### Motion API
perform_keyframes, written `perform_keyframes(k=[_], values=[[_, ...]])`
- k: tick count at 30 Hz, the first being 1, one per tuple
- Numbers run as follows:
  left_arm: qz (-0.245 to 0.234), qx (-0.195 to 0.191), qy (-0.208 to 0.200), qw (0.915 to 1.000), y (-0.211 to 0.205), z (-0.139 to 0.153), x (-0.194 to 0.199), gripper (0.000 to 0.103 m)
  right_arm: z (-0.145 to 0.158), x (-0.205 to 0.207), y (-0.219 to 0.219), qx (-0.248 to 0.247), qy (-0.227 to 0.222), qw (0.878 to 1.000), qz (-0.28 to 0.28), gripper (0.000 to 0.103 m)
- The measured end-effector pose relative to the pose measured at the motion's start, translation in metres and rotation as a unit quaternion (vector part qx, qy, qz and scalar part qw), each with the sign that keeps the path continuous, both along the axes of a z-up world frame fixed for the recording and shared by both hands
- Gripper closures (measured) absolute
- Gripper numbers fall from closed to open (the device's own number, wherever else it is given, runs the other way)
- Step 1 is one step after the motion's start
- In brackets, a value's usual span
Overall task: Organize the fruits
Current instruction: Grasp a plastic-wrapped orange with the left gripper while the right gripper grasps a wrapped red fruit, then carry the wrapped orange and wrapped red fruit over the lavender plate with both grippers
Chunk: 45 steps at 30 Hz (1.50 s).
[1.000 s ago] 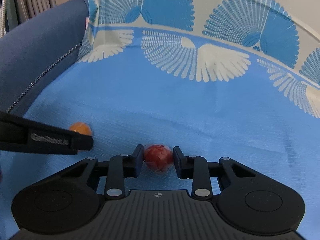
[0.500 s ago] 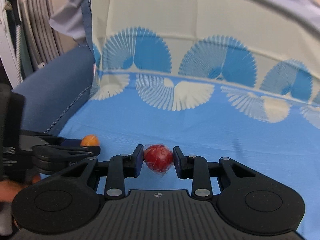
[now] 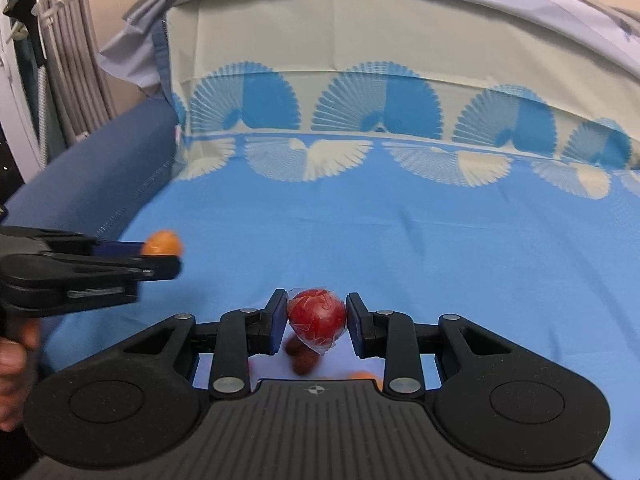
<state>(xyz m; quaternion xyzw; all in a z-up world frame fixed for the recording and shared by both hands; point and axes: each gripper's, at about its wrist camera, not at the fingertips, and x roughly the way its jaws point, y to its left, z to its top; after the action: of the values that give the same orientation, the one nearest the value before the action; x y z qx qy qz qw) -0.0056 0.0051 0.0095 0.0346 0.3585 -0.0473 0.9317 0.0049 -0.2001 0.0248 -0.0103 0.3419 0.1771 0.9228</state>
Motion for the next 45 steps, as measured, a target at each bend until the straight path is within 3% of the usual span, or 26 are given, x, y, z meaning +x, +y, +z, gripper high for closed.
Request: perform_keyframes(k=[9, 15, 21, 45], values=[[-0.028, 0.025, 0.017, 0.9992, -0.014, -0.015, 0.007, 0.068, -0.015, -0.006, -0.026, -0.024, 0.006, 1.000, -0.010, 0.070], [-0.081, 0.061, 0.017, 0.9948, -0.039, -0.027, 0.006, 0.068, -0.020, -0.009, -0.011, -0.055, -0.007, 0.998, 0.029, 0.070], [-0.106, 0.088, 0.023, 0.9902, -0.054, -0.041, 0.009, 0.068, -0.029, -0.001, -0.001, -0.067, 0.008, 0.997, 0.047, 0.070], [-0.132, 0.103, 0.061, 0.9840, -0.063, -0.053, 0.010, 0.068, -0.034, 0.005, 0.005, -0.077, 0.022, 0.995, 0.066, 0.069]])
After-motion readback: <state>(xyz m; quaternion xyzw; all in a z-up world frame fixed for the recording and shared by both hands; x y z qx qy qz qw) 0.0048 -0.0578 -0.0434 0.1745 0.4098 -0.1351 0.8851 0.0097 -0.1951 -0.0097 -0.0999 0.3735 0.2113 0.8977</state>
